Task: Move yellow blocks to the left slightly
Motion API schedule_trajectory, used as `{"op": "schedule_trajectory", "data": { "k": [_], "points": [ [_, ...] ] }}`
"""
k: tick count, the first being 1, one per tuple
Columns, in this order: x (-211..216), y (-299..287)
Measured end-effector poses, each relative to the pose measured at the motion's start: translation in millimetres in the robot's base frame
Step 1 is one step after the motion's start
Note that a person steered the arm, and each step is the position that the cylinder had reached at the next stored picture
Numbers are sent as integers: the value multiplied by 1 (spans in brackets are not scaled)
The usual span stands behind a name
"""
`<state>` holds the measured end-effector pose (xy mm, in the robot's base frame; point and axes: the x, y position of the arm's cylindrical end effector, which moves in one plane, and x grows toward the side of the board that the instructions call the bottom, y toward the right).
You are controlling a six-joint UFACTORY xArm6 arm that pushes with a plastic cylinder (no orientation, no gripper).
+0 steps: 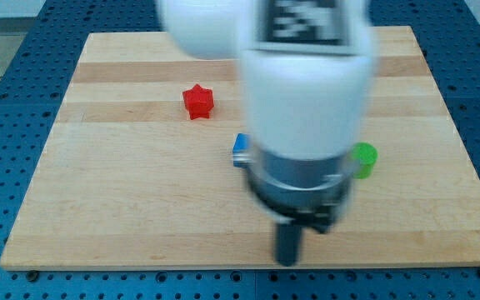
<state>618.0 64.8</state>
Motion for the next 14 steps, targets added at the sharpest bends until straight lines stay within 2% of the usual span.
{"op": "schedule_trajectory", "data": {
  "k": [1, 2, 3, 4, 9, 13, 14],
  "points": [
    [-5, 91],
    [-68, 84],
    [-78, 73],
    [-53, 43],
    [-61, 64],
    [-57, 0],
    [-39, -20]
  ]
}}
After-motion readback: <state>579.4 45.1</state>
